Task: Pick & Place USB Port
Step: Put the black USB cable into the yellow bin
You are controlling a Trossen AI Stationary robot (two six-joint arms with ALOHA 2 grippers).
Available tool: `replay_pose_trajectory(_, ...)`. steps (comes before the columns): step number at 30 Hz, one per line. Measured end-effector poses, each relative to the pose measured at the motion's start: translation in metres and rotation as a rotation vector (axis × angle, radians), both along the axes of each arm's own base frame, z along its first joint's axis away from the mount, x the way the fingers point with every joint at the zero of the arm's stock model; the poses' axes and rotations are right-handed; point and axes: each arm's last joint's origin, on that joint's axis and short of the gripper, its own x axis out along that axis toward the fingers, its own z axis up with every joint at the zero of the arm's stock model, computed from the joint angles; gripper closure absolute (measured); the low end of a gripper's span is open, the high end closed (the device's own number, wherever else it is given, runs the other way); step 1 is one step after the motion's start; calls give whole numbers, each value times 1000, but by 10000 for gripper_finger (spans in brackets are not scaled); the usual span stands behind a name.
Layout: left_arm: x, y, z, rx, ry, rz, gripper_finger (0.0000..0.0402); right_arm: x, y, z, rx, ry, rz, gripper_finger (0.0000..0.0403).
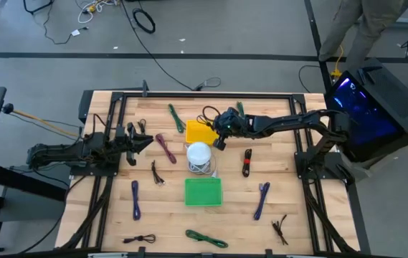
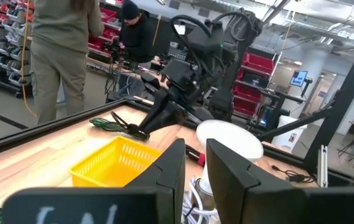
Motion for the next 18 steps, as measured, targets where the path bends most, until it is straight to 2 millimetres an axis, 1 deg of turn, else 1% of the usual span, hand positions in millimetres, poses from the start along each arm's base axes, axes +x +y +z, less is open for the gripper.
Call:
replay_pose_trajectory(8, 0, 0, 0, -4, 2, -1, 333, 0, -1, 0, 3, -4, 4, 390)
replay_pose_trajectory(13, 0, 0, 0, -4, 2, 0, 333, 1, -1, -1, 4, -4, 3, 349)
replay_pose_trajectory(18, 0, 0, 0, -4, 2, -1, 333, 3, -1, 1, -2, -40, -1, 307)
